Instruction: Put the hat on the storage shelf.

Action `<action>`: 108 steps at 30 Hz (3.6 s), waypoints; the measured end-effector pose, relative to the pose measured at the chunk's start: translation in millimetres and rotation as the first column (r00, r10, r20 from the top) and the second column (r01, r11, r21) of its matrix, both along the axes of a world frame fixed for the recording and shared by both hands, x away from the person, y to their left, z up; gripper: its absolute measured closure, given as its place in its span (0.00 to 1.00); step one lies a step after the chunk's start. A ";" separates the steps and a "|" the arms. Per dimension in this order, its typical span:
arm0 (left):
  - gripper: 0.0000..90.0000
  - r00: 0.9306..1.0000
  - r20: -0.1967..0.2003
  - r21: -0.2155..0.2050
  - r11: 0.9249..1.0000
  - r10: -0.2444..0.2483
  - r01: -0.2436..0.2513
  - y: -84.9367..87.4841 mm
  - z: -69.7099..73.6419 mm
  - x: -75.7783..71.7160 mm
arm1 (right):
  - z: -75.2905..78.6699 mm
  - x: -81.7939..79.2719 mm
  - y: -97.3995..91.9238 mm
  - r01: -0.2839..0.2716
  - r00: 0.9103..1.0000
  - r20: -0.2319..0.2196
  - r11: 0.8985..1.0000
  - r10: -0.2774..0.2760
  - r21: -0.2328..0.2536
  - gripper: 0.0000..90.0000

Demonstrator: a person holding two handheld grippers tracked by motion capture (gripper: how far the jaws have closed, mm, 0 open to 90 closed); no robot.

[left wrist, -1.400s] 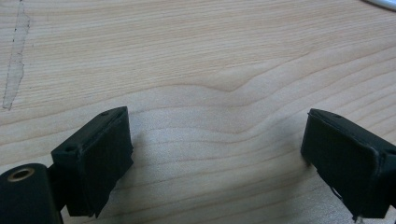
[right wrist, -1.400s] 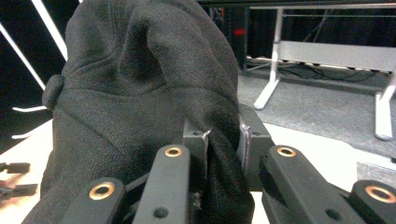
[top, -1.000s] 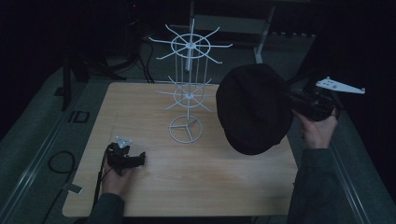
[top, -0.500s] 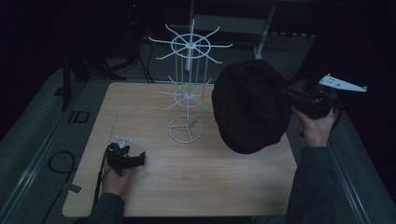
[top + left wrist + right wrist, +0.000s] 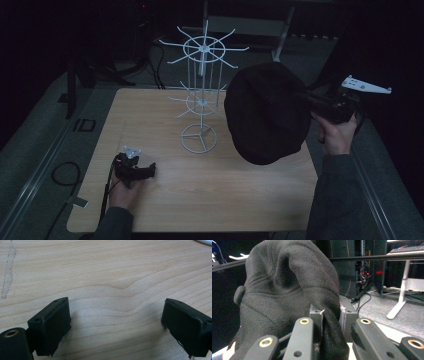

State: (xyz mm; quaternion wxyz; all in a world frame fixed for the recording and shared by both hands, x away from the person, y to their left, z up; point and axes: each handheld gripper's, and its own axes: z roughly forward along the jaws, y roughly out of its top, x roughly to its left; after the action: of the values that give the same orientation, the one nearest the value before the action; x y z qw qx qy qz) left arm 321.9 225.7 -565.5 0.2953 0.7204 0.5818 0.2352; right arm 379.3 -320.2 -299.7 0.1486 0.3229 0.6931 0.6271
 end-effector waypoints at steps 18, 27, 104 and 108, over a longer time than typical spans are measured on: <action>0.10 1.000 -0.001 -0.001 1.000 0.001 -0.001 -0.1 0.0 -0.1 | 10.7 -2.3 -0.5 -0.073 0.997 0.028 0.995 0.071 0.074 0.85; 0.10 1.000 -0.001 -0.002 1.000 0.001 -0.001 -0.1 0.0 -0.1 | 19.5 -1.9 6.1 -0.108 0.993 0.054 0.991 0.104 0.081 0.85; 0.10 1.000 0.001 -0.002 1.000 -0.001 0.001 -0.2 -0.2 -0.1 | -36.3 37.9 56.2 0.010 0.992 -0.119 0.969 -0.040 -0.246 0.57; 0.10 1.000 0.001 -0.002 1.000 -0.001 0.001 -0.2 -0.1 -0.1 | -44.8 36.0 50.8 0.030 0.991 -0.122 0.966 -0.063 -0.256 0.71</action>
State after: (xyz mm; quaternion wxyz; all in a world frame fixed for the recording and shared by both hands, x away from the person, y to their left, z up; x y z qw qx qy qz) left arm 321.8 225.5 -565.6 0.2965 0.7203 0.5815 0.2347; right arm 415.3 -269.4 -344.4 0.1583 0.3572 0.7680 0.5074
